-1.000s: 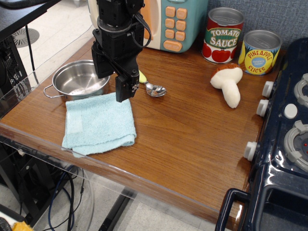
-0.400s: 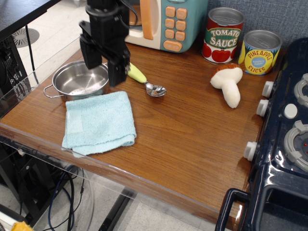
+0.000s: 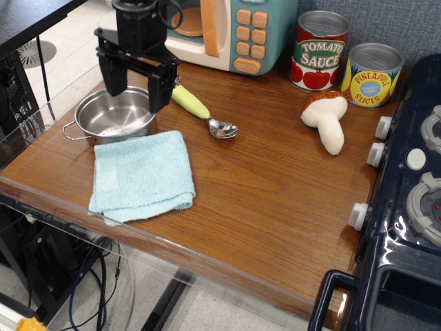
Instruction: Move the pot to the bottom right of table and towel
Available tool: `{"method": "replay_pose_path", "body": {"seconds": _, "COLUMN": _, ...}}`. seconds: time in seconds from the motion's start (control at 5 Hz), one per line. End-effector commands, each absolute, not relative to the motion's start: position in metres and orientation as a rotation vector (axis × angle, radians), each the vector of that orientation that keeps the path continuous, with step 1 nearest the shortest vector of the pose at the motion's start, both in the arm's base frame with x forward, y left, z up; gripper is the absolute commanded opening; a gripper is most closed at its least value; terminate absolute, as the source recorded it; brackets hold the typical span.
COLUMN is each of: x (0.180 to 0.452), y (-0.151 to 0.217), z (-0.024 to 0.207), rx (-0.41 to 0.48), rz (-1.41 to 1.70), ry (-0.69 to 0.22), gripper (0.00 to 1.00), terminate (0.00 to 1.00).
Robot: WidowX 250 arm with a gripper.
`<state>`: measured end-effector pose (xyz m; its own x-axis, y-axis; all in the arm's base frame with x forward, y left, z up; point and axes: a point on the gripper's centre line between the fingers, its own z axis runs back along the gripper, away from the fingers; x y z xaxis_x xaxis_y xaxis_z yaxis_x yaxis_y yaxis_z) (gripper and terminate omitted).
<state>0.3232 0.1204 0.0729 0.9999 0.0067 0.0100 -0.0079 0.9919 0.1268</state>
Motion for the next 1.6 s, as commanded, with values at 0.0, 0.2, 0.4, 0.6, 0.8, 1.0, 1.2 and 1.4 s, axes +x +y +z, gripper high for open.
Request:
{"method": "replay_pose_path", "body": {"seconds": 0.0, "x": 0.328, "y": 0.12, "z": 0.068, "rx": 0.174, "rz": 0.186, "ry": -0.019, "gripper": 1.0, "terminate": 0.0}}
{"method": "replay_pose_path", "body": {"seconds": 0.2, "x": 0.332, "y": 0.121, "z": 0.052, "rx": 0.166, "rz": 0.197, "ry": -0.036, "gripper": 1.0, "terminate": 0.0}}
{"method": "replay_pose_path", "body": {"seconds": 0.4, "x": 0.341, "y": 0.123, "z": 0.04, "rx": 0.167, "rz": 0.225, "ry": -0.048, "gripper": 1.0, "terminate": 0.0}}
{"method": "replay_pose_path", "body": {"seconds": 0.6, "x": 0.347, "y": 0.128, "z": 0.034, "rx": 0.179, "rz": 0.209, "ry": -0.026, "gripper": 1.0, "terminate": 0.0}}
{"method": "replay_pose_path", "body": {"seconds": 0.8, "x": 0.349, "y": 0.135, "z": 0.032, "rx": 0.19, "rz": 0.216, "ry": -0.027, "gripper": 0.0, "terminate": 0.0}}
{"method": "replay_pose_path", "body": {"seconds": 1.0, "x": 0.349, "y": 0.139, "z": 0.037, "rx": 0.191, "rz": 0.227, "ry": -0.036, "gripper": 0.0, "terminate": 0.0}}
{"method": "replay_pose_path", "body": {"seconds": 1.2, "x": 0.35, "y": 0.141, "z": 0.04, "rx": 0.192, "rz": 0.226, "ry": -0.041, "gripper": 0.0, "terminate": 0.0}}
{"method": "replay_pose_path", "body": {"seconds": 1.4, "x": 0.347, "y": 0.142, "z": 0.05, "rx": 0.209, "rz": 0.206, "ry": -0.053, "gripper": 0.0, "terminate": 0.0}}
